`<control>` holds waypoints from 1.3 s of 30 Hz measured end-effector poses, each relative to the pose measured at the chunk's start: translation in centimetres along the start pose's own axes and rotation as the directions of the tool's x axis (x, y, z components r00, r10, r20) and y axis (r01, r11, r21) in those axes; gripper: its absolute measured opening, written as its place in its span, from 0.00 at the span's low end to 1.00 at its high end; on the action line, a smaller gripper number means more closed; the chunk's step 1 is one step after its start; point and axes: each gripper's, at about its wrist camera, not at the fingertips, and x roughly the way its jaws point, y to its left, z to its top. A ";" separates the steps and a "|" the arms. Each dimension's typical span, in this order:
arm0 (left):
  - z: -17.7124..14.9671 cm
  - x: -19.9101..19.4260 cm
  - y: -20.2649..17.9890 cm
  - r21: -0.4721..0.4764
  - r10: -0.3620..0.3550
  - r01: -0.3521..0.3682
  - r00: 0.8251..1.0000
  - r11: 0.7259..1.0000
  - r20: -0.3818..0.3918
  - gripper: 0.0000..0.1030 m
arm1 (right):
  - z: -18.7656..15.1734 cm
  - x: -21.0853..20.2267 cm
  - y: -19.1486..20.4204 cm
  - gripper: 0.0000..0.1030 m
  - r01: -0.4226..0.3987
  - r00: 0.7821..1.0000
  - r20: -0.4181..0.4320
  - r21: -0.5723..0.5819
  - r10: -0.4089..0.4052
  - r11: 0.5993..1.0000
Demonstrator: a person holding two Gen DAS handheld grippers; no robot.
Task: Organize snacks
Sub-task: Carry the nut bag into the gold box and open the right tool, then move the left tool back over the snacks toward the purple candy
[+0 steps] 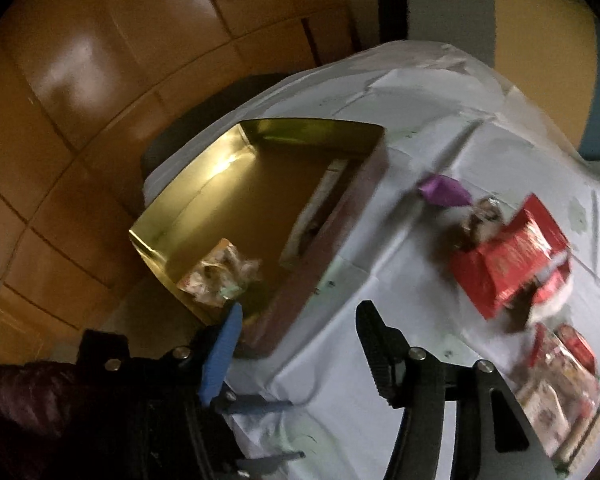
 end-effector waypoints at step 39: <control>0.3 1.6 -3.3 0.126 0.114 -0.106 0.991 0.986 -0.063 0.76 | -8.5 -8.9 -20.9 0.81 0.518 0.849 -0.091 0.334 -0.520 0.788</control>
